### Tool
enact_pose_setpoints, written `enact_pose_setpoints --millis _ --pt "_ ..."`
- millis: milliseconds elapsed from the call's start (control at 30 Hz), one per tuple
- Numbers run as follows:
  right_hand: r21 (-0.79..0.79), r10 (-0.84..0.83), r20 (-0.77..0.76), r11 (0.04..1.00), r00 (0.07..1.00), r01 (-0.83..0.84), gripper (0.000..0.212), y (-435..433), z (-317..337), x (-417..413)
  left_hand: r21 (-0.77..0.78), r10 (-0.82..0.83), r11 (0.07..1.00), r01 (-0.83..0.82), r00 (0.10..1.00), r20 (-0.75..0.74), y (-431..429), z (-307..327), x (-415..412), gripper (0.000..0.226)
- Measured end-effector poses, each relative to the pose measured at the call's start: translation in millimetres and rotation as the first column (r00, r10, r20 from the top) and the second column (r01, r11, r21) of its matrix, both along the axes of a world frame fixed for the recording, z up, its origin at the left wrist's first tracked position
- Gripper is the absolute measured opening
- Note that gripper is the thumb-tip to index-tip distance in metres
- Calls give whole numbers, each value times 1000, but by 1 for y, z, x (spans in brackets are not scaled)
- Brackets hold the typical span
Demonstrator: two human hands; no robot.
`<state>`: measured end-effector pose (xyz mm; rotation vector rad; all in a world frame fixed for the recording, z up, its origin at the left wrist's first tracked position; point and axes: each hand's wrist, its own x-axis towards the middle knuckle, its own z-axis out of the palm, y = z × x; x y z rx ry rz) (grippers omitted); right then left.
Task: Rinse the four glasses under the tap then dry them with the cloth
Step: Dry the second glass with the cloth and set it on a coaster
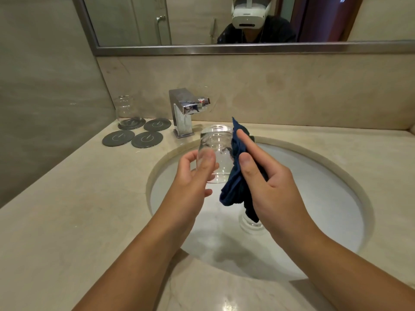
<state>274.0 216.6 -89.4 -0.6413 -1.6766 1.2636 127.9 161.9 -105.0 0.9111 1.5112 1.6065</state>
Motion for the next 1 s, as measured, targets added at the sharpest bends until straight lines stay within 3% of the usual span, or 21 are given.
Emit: enact_pose_setpoints --millis 67,167,267,367,567,733,867,1000 --pt "36 13 21 999 1000 -14 42 -2 0 -1 4 3 1000 -2 999 -36 -2 1 0 81" --pt "46 17 37 999 999 -19 43 -2 0 -1 44 22 999 -20 998 -53 -5 2 -3 77" --pt "-23 19 10 1000 1000 -18 41 -1 2 0 101 8 995 -9 1000 5 -7 4 -5 70" --pt "-102 24 -10 995 1000 -25 40 0 5 1 130 -13 992 6 998 56 -7 8 -4 77" --pt "-95 30 -17 995 999 -31 39 -3 7 4 177 5 984 -4 1000 -4 -7 5 1 73" --pt "-104 78 -29 991 997 -81 40 -8 12 6 190 -20 982 18 1000 8 -8 8 -1 78" --pt "-129 68 -76 989 995 -78 38 -1 9 6 198 -101 977 77 988 114 -6 10 -2 71" --pt "-130 0 -77 991 997 -10 37 3 5 4 131 -85 988 79 996 39 -3 5 -1 69"
